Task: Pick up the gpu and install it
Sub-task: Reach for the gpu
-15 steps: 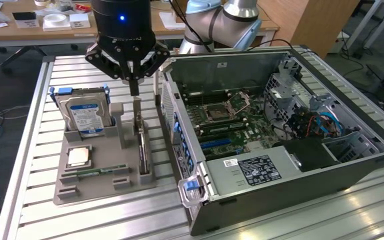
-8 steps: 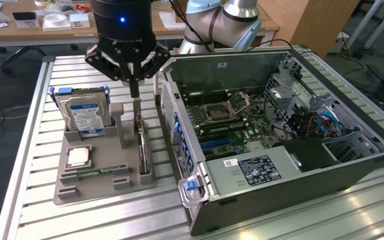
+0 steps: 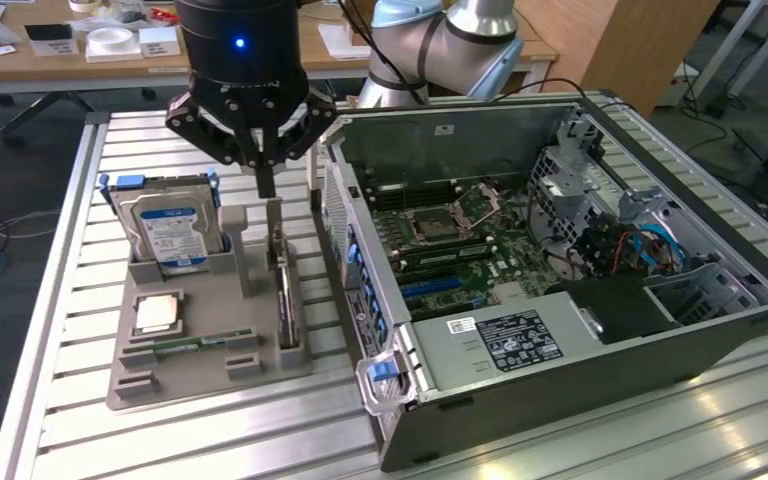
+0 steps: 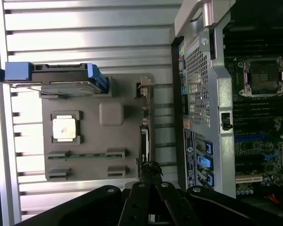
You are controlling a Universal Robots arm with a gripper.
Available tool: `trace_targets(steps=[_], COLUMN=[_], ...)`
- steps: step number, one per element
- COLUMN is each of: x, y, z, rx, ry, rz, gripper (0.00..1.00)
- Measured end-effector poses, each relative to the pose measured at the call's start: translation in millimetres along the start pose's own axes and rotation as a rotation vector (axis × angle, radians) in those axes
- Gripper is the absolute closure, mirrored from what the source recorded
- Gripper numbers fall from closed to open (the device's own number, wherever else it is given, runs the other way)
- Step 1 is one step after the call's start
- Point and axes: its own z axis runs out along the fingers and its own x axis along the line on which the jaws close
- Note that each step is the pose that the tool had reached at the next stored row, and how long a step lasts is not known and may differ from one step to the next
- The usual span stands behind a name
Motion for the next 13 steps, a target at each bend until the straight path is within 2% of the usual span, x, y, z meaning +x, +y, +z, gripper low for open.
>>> trace_targets(steps=[6, 13], x=[8.5, 9.0], y=[-0.7, -0.7], z=[1.7, 1.7], rx=[0.0, -0.0001], ry=[-0.0001, -0.0001], rz=[0.0, 0.0], gripper=[0.89, 0.89])
